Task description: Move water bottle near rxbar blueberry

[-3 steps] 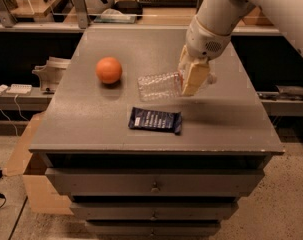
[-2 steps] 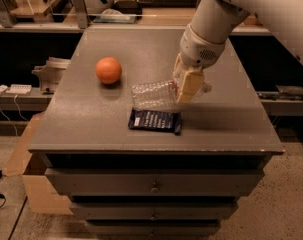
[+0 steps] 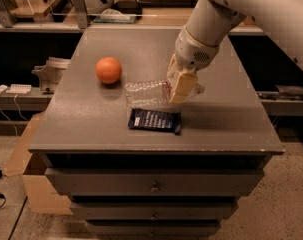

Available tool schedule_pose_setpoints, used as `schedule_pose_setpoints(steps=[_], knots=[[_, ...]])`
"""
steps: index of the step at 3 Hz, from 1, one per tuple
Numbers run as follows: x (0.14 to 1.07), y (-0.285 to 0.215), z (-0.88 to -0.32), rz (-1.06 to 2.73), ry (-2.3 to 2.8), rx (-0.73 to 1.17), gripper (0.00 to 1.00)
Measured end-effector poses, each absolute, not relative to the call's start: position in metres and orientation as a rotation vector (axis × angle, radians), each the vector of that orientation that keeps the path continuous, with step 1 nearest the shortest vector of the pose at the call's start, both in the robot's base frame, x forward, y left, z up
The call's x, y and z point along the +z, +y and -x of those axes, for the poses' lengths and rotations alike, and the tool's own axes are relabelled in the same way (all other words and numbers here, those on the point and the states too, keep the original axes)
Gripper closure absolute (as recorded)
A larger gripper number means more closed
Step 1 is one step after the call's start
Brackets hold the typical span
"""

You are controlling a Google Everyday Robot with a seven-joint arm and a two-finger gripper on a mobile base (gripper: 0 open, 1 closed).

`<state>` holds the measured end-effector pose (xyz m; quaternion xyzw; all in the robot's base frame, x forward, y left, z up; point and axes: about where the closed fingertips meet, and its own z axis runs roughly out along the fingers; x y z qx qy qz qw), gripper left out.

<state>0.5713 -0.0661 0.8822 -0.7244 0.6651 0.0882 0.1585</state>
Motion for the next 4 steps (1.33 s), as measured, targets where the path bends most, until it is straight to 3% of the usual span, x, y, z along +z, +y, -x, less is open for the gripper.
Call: schedule_pose_setpoints(steps=[3, 4], knots=[[0.846, -0.070, -0.582, 2.027, 1.965, 0.302, 1.00], [0.839, -0.074, -0.586, 2.007, 1.989, 0.313, 0.82]])
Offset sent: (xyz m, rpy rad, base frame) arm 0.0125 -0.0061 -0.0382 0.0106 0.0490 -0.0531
